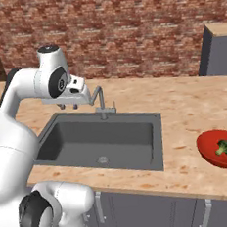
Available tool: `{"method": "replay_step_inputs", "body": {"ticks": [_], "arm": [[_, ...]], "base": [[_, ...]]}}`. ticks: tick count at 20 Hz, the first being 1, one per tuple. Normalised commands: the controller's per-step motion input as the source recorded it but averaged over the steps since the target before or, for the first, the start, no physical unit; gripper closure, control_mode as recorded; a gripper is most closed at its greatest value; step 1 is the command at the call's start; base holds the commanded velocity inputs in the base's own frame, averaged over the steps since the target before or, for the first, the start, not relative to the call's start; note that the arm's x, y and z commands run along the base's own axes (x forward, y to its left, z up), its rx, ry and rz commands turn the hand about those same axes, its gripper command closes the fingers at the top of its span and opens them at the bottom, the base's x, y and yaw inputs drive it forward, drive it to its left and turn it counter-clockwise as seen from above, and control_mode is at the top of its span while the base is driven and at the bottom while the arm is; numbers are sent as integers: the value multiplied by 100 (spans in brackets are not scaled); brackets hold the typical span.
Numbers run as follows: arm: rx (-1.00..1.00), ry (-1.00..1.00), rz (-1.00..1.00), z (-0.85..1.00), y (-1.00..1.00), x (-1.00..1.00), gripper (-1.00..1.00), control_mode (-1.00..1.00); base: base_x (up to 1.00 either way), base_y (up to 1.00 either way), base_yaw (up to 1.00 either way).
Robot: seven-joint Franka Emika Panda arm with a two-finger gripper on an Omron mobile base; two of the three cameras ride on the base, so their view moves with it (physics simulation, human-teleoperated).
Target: Move the cup from next to the sink to the open cabinet. Then, move the bowl with the broccoli to the fridge to clear the area for faucet cleaning.
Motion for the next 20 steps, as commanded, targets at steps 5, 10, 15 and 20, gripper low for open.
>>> {"method": "replay_step_inputs", "body": {"ticks": [5, 10, 15, 20], "arm": [[0, 0, 0, -4, 0, -19, -100, -100], [2, -10, 1, -10, -17, -65, -100, 100], [0, 0, 0, 0, 0, 0, -100, 100], [0, 0, 0, 0, 0, 0, -100, 100]], "base": [[0, 0, 0], [-20, -13, 0], [-74, -98, -7], [1, -100, -15]]}}
